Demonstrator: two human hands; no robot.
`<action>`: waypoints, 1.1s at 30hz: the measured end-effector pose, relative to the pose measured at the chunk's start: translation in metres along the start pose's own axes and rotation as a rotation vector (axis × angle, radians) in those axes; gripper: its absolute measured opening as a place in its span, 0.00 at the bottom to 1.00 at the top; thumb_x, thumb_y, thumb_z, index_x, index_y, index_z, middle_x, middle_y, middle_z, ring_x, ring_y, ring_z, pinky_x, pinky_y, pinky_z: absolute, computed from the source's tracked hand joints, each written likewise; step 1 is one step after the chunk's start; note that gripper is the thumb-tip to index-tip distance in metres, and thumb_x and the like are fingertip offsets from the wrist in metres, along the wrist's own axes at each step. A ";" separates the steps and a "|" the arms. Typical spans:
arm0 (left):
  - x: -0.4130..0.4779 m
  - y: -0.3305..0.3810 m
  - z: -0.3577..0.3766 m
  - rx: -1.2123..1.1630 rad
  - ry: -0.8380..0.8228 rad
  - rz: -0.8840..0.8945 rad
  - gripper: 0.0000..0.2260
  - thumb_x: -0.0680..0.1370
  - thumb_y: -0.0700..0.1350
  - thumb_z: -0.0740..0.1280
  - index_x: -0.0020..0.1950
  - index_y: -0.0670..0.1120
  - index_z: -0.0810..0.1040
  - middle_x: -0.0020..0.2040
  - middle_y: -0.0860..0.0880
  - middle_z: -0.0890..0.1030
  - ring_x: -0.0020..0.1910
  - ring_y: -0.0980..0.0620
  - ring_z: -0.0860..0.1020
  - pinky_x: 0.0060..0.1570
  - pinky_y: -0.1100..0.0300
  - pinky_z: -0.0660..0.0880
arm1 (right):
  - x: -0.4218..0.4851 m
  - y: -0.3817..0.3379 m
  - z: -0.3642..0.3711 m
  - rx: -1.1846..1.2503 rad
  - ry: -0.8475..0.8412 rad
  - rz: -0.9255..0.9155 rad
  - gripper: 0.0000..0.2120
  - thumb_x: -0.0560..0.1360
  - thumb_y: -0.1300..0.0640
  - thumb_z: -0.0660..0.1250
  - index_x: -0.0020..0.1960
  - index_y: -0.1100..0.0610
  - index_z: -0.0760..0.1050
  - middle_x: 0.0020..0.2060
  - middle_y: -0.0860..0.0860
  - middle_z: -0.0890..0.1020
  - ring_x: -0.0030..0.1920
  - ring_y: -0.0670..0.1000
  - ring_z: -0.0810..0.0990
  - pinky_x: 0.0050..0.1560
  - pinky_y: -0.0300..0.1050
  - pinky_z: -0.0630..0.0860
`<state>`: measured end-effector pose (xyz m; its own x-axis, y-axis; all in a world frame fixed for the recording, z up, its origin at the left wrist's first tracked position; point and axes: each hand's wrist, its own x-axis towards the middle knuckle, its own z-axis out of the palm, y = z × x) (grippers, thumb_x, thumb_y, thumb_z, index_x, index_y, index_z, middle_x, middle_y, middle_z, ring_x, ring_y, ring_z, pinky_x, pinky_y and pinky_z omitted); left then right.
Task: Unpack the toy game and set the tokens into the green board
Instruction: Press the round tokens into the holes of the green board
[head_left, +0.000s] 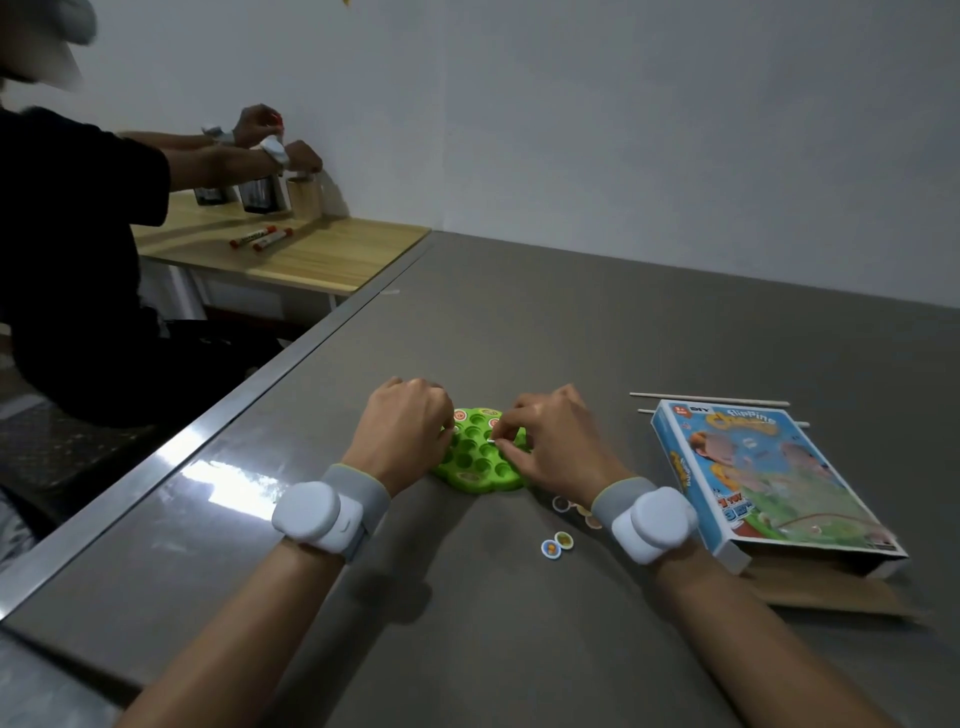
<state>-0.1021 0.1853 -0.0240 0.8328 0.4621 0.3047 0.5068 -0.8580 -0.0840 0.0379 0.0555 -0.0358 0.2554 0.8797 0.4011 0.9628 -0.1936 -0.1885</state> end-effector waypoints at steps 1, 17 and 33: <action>0.001 0.000 0.001 -0.002 0.001 0.000 0.12 0.76 0.53 0.63 0.50 0.49 0.83 0.49 0.50 0.82 0.52 0.46 0.80 0.51 0.56 0.72 | 0.001 0.000 0.001 0.001 0.005 0.001 0.05 0.72 0.51 0.70 0.45 0.47 0.84 0.39 0.47 0.84 0.39 0.52 0.80 0.50 0.47 0.65; -0.009 -0.002 0.005 -0.130 0.090 -0.015 0.11 0.75 0.53 0.64 0.50 0.53 0.85 0.44 0.52 0.81 0.49 0.49 0.79 0.46 0.58 0.70 | -0.005 0.008 -0.003 0.000 0.008 0.007 0.09 0.73 0.51 0.67 0.49 0.46 0.85 0.40 0.46 0.82 0.40 0.51 0.79 0.49 0.45 0.62; -0.043 0.076 -0.026 -0.311 -0.073 0.168 0.10 0.72 0.53 0.68 0.50 0.55 0.85 0.44 0.54 0.85 0.49 0.50 0.81 0.45 0.59 0.77 | -0.089 0.019 -0.066 0.062 -0.079 0.109 0.07 0.72 0.53 0.70 0.47 0.49 0.85 0.34 0.43 0.78 0.36 0.46 0.79 0.51 0.48 0.75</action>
<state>-0.1051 0.0950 -0.0190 0.9182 0.3138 0.2416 0.2786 -0.9454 0.1690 0.0393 -0.0548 -0.0163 0.3482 0.8868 0.3038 0.9217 -0.2648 -0.2835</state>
